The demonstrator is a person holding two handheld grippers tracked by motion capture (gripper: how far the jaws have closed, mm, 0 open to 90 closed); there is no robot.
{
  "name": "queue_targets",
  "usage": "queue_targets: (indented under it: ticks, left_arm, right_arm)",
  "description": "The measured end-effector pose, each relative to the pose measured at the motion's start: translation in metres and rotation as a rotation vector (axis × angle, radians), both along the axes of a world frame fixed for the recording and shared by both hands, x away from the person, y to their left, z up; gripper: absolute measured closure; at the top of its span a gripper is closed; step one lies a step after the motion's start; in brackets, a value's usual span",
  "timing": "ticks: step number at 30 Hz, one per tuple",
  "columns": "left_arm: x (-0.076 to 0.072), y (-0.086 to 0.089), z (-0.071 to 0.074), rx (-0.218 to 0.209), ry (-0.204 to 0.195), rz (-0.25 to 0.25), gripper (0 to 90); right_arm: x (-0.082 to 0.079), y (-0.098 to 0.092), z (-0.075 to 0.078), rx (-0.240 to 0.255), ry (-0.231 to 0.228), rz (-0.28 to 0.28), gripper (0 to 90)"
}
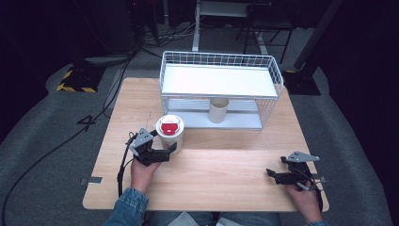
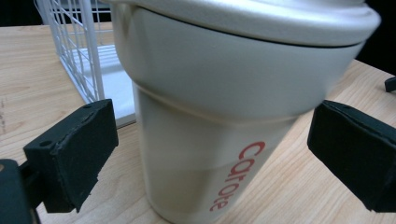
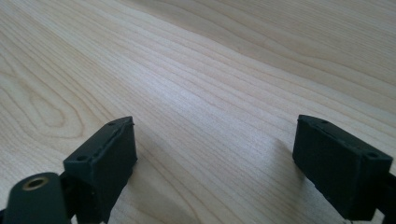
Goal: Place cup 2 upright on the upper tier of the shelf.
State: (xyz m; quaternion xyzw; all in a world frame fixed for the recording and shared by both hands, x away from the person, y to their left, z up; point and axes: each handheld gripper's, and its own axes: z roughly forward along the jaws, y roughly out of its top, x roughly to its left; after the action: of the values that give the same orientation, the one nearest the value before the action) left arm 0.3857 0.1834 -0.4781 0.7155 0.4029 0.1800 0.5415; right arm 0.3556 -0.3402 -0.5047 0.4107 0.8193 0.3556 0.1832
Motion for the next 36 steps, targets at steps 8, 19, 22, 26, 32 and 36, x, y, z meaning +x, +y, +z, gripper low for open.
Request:
queue_targets:
  ticks: [8,19,22,26,32,36]
  left_arm:
    - [0.01,-0.003,-0.007,-0.015,0.012,-0.016,2.5]
    - [0.019,-0.006,-0.013,-0.046,-0.007,-0.05,4.1]
    - [0.021,-0.008,-0.014,-0.044,-0.007,-0.054,4.2]
    - [0.022,-0.008,-0.016,-0.03,-0.017,-0.061,4.9]
    - [0.02,-0.01,-0.015,0.003,-0.032,-0.053,7.3]
    - [0.018,-0.011,-0.014,0.023,-0.04,-0.045,8.2]
  right_arm:
    - [0.0,0.0,0.0,0.0,0.0,-0.001,14.0]
    - [0.0,0.0,0.0,0.001,0.0,-0.002,14.0]
    - [0.0,0.0,0.0,0.001,0.0,-0.001,14.0]
    - [0.0,0.0,0.0,0.0,0.0,-0.001,14.0]
    - [0.0,0.0,0.0,0.0,-0.001,-0.001,14.0]
    - [0.0,0.0,0.0,0.0,-0.001,-0.001,14.0]
